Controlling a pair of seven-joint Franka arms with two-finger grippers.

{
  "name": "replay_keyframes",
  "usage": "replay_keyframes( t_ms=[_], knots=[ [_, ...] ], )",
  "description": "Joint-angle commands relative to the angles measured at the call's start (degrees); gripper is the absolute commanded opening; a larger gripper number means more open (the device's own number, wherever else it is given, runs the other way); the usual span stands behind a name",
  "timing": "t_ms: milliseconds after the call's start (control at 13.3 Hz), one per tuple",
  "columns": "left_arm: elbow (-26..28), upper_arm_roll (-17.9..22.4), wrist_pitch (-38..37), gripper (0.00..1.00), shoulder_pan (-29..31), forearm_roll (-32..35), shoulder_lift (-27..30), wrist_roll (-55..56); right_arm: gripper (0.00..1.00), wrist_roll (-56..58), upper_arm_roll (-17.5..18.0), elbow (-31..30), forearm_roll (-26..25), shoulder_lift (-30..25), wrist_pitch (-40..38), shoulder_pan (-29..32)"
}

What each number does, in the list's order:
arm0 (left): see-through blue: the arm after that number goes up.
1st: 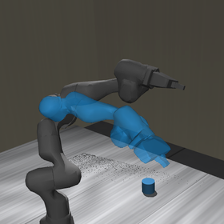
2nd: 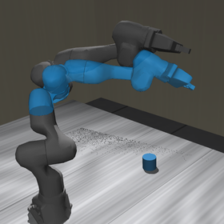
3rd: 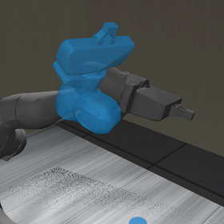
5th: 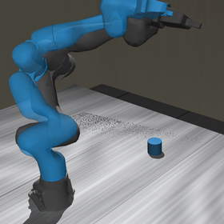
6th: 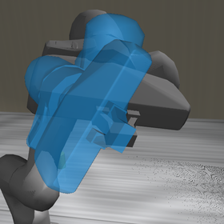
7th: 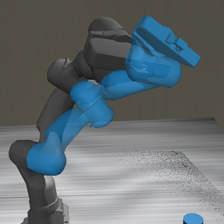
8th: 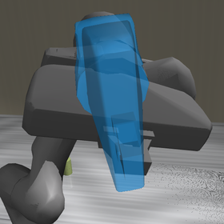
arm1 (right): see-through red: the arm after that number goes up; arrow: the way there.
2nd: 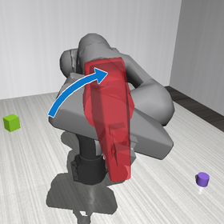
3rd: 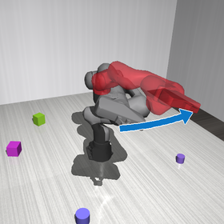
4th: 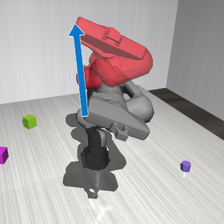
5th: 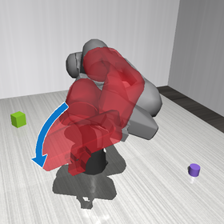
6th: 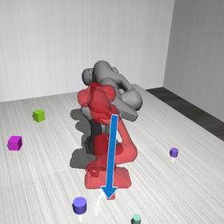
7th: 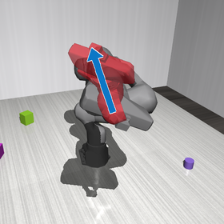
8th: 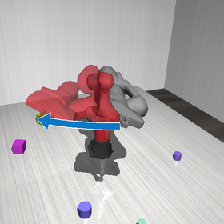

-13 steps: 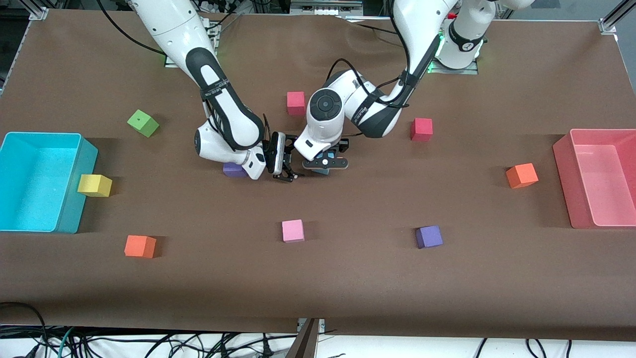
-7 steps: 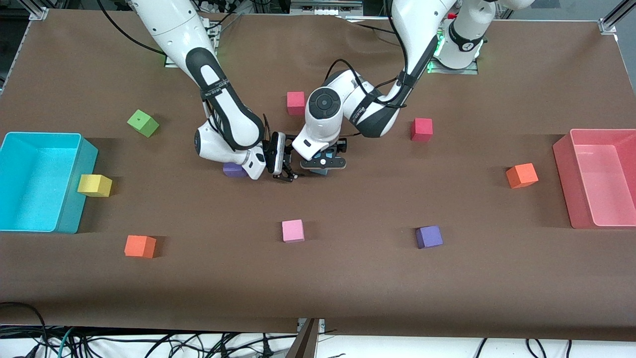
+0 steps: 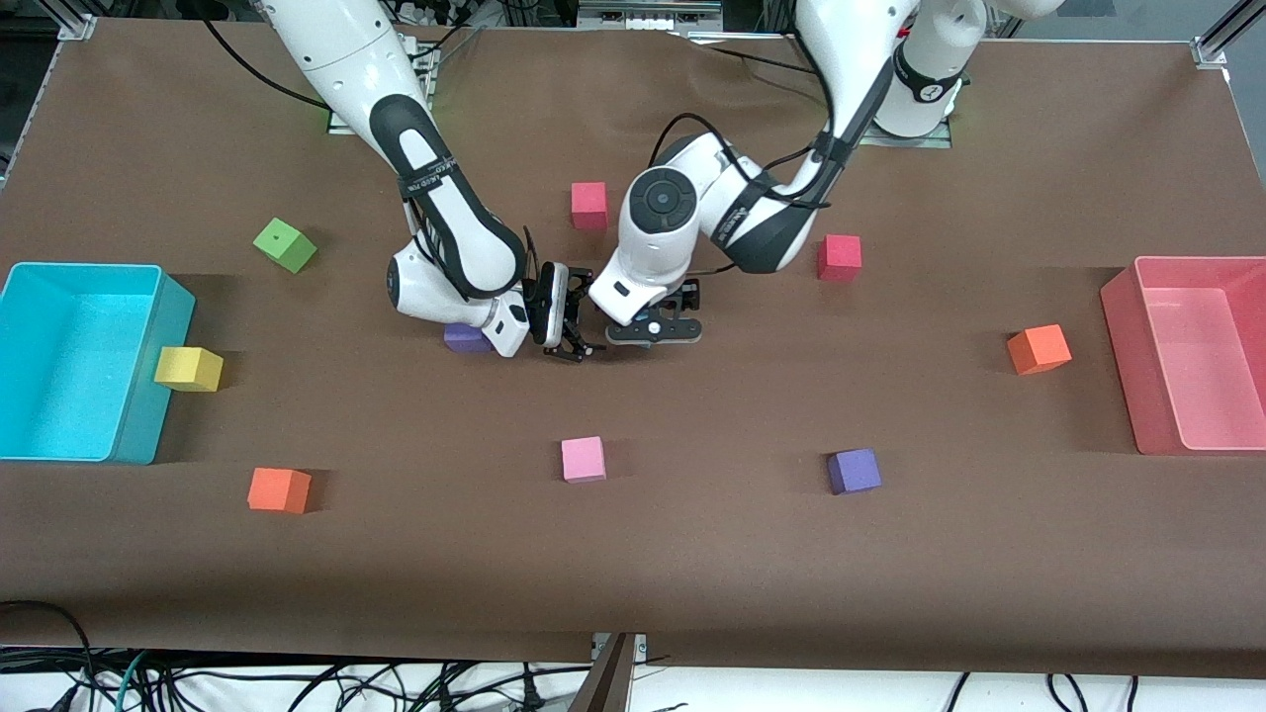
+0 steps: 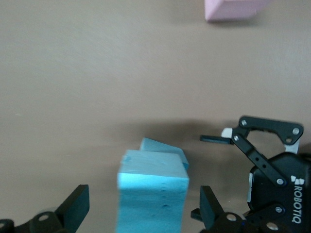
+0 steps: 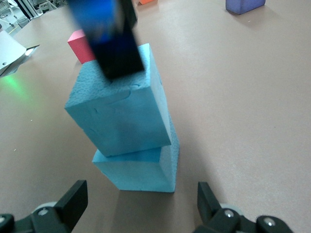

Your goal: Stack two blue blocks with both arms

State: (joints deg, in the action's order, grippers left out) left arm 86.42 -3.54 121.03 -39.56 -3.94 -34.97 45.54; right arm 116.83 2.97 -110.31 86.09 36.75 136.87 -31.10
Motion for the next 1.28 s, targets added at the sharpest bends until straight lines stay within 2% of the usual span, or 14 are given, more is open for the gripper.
replay_keyframes(
  t_ms=[0,300,526,676,826,1051,1201],
  knots=[
    [2.6,-0.41,-4.13,1.0,3.68,0.25,6.39,-1.76,1.0,0.77,0.19,-0.87,1.19,-1.33,-0.64,0.43],
    [6.65,-0.41,-12.37,1.0,13.43,-0.36,16.49,-10.19,1.0,-0.54,-1.47,-4.99,0.14,-5.71,-4.75,1.57],
    [10.5,-0.32,-18.63,1.0,22.47,-0.28,26.41,-22.66,1.0,-1.17,-6.73,-7.98,-3.71,-9.4,-12.21,1.57],
    [12.36,0.55,-23.62,1.0,26.62,0.25,31.7,-27.15,1.0,-5.35,-11.91,-7.64,-12.56,-11.78,-19.67,1.57],
    [12.28,4.4,-28.82,1.0,27.51,0.34,34.78,-31.81,1.0,-11.94,-17.19,-5.46,-24.25,-14.5,-28.02,1.57],
    [11.66,11.26,-30.59,1.0,27.43,0.34,35.94,-38.41,1.0,-20.91,-24.23,1.39,-33.59,-14.87,-41.21,1.57],
    [11.66,12.16,-31.73,1.0,27.51,1.47,36.55,-38.78,1.0,-29.77,-25.47,7.01,-39.13,-14.87,-46.14,1.57]
  ],
)
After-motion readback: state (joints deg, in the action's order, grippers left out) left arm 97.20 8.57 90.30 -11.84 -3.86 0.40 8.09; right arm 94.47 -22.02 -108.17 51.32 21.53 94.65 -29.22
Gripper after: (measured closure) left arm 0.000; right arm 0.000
